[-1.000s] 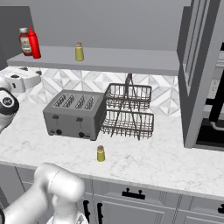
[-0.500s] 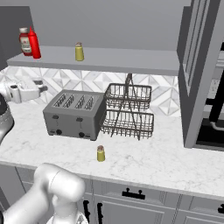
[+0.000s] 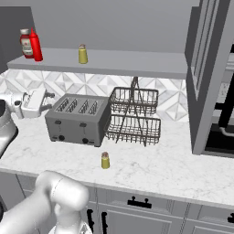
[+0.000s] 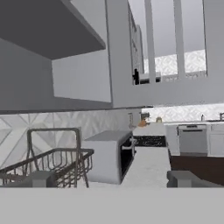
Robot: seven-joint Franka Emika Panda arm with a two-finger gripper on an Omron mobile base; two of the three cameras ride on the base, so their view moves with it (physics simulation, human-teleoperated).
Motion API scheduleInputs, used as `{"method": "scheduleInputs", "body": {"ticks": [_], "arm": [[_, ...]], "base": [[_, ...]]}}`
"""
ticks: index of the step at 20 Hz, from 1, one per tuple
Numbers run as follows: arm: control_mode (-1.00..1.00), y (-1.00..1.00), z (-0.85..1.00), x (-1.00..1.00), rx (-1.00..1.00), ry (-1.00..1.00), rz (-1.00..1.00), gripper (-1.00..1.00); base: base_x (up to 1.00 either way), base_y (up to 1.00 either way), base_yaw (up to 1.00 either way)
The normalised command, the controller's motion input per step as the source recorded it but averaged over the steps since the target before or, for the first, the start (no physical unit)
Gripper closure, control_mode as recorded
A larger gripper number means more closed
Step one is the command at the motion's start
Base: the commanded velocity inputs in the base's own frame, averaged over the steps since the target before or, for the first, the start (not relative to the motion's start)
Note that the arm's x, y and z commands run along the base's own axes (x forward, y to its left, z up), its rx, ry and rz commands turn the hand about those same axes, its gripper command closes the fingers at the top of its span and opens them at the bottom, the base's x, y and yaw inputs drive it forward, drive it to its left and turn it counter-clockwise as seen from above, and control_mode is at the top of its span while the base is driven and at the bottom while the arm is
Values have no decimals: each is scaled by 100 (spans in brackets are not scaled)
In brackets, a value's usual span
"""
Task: Put the shaker and condiment bottle from the counter next to their counterparts in the cabinet.
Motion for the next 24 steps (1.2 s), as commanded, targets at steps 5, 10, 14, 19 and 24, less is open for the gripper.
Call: {"method": "scheduleInputs", "body": {"ticks": [5, 10, 14, 19, 24], "arm": [[-100, -2, -6, 0, 2, -27, -18, -100], [-100, -39, -31, 0, 0, -3, -13, -100], [-100, -70, -45, 0, 0, 0, -19, -100], [-100, -59, -45, 0, 6, 0, -19, -100], [-100, -38, -34, -1, 13, 0, -14, -100]], "base": [[0, 0, 0], [0, 0, 0], [0, 0, 0], [0, 0, 0], [0, 0, 0]]}}
